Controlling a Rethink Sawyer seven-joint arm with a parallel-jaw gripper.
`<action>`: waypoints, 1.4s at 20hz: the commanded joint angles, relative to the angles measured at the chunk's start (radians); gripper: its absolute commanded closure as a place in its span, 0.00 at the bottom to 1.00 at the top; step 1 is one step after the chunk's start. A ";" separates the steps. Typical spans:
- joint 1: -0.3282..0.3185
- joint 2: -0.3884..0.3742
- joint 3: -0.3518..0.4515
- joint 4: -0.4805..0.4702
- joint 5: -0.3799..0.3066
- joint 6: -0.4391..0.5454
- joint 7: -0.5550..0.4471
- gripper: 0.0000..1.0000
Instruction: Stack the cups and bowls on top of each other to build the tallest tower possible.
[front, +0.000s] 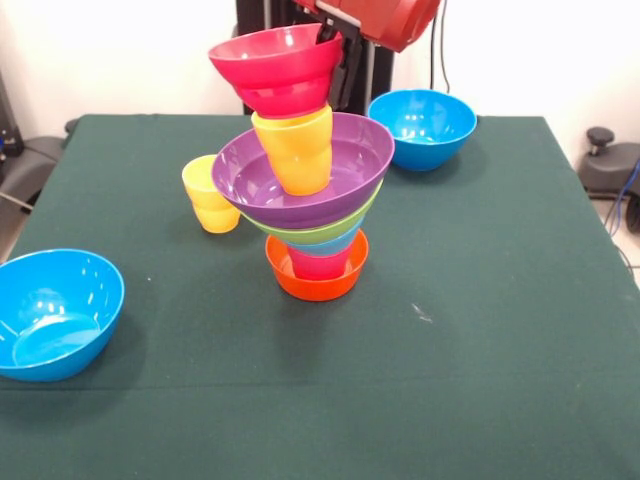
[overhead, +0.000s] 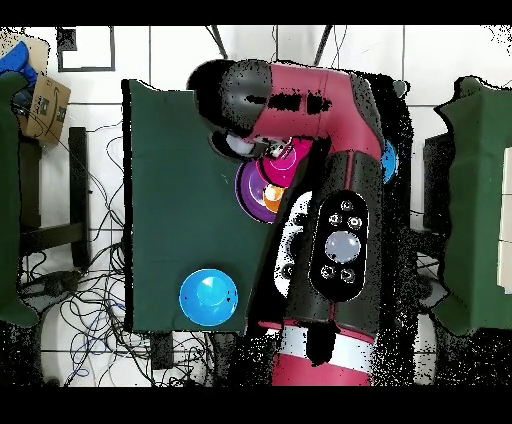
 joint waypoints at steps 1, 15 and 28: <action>-0.025 0.013 0.099 0.129 -0.085 -0.053 -0.233 1.00; -0.039 0.006 0.123 0.153 -0.105 -0.050 -0.240 1.00; -0.054 0.007 0.156 0.161 -0.091 -0.019 -0.231 1.00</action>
